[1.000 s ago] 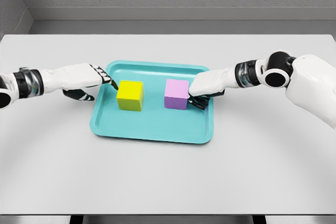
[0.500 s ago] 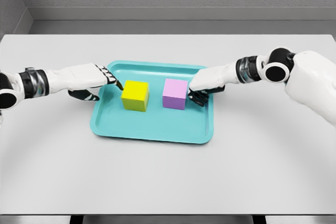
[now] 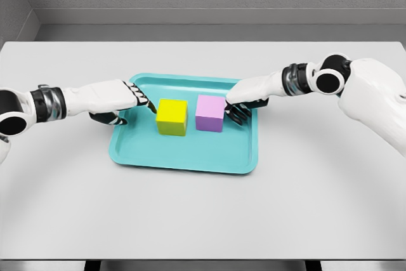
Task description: Push two cubes
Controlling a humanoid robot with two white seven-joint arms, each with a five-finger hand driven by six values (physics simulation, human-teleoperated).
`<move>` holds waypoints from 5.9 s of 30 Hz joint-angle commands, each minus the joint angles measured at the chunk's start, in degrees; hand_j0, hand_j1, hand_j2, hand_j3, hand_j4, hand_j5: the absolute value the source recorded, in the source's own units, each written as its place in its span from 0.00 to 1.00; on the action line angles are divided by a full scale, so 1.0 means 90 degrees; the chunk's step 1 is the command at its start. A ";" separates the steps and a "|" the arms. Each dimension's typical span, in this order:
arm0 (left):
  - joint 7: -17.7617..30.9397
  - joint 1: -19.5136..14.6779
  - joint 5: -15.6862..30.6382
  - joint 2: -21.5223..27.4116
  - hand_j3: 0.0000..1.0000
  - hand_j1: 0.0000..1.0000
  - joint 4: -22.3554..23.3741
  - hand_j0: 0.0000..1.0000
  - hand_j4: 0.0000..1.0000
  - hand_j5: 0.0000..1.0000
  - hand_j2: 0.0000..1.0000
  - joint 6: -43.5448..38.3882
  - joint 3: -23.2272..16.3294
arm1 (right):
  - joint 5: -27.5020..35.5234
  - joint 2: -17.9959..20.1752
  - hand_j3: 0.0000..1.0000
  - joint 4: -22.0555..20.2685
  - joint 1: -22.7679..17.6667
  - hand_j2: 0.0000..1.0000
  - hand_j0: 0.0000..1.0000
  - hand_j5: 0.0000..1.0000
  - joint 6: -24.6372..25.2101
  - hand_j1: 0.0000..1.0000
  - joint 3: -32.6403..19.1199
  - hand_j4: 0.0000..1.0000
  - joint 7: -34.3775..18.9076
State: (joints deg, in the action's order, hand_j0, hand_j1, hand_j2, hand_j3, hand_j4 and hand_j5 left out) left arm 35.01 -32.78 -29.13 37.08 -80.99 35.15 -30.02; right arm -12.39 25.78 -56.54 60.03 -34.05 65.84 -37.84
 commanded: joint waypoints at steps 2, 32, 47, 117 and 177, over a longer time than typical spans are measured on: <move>-0.0001 0.0000 0.0044 0.0118 0.76 0.76 -0.0024 0.76 0.76 0.76 0.76 -0.0017 0.0006 | -0.1260 -0.0023 0.12 0.0120 0.0000 0.12 0.12 0.12 -0.0106 0.12 0.0018 0.12 0.0316; -0.0001 -0.0088 -0.0015 -0.0136 0.76 0.76 0.0474 0.76 0.76 0.76 0.76 -0.0017 -0.0072 | -0.1436 -0.0159 0.12 0.0335 0.0215 0.12 0.12 0.12 -0.0106 0.12 -0.0031 0.12 0.0316; -0.0001 -0.0215 -0.0132 -0.0673 0.75 0.75 0.0796 0.75 0.75 0.75 0.75 -0.0017 -0.0082 | -0.1436 -0.0345 0.12 0.0354 0.0498 0.12 0.12 0.12 -0.0106 0.12 -0.0041 0.12 0.0316; -0.0001 0.1016 0.1528 0.0216 0.79 0.79 -0.1587 0.79 0.79 0.79 0.79 -0.0017 -0.0307 | -0.2188 -0.0433 0.16 0.0559 0.0850 0.16 0.16 0.16 -0.0106 0.16 -0.0246 0.16 0.0316; -0.0001 0.0322 0.1509 -0.0468 0.82 0.82 -0.0386 0.82 0.82 0.82 0.82 -0.0017 -0.0922 | -0.2071 -0.0179 0.18 0.0208 0.0840 0.18 0.18 0.18 -0.0106 0.18 0.0672 0.18 0.0316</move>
State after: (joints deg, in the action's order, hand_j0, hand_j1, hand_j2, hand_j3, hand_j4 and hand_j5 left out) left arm 35.01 -29.79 -16.05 32.78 -84.37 35.13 -38.32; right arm -31.15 24.18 -54.61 67.59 -35.11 71.44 -35.01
